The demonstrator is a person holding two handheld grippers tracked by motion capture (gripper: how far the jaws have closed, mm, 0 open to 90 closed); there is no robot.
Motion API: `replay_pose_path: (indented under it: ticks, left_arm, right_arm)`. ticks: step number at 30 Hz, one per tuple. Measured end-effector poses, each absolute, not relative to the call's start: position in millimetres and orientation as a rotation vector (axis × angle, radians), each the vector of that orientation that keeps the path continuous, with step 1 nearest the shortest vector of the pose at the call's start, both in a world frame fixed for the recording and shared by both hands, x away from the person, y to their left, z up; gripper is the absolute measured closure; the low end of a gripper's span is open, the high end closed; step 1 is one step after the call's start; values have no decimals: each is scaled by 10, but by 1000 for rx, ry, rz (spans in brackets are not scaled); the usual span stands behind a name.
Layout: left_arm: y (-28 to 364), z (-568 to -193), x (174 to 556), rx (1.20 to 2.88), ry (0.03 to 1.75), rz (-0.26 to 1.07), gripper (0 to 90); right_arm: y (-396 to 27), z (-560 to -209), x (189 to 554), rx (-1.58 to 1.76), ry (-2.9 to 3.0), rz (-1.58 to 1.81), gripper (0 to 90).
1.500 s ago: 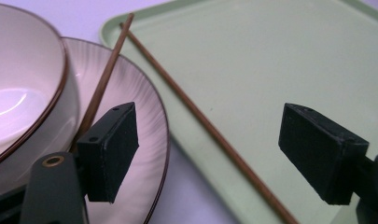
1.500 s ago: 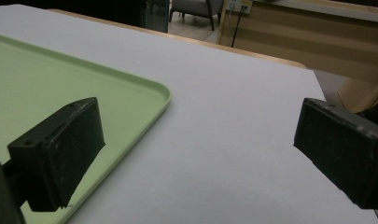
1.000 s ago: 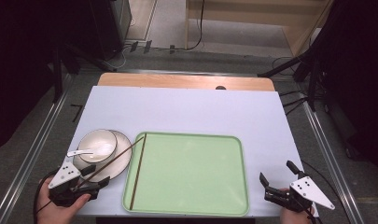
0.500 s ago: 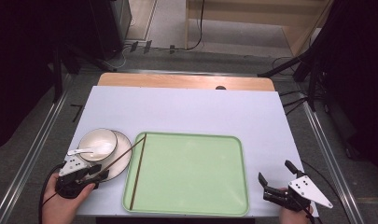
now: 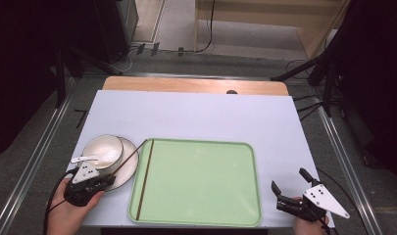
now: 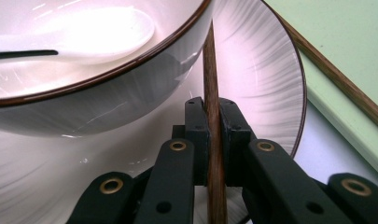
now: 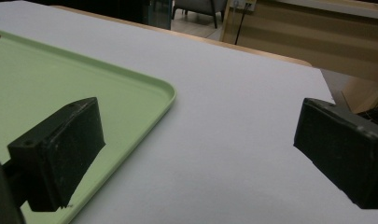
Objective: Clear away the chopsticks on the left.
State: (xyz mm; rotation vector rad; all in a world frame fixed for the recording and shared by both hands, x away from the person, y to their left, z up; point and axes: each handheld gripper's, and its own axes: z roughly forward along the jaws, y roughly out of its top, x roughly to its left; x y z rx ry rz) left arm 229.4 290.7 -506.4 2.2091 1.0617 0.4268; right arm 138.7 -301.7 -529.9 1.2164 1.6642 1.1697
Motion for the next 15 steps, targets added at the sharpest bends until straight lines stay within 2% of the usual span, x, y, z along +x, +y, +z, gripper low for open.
replay_pose_path:
  ticks: [11,15]
  left_arm:
    - [2799,-4891,2164,2134,995,442,849]
    - [2621,-4883,2105,2125,960,416,848]
  right_arm:
    - [-3022,-5297,1387,1213,1662,1167,16]
    - [-3025,-5296,1386,1209,1661,1166,16]
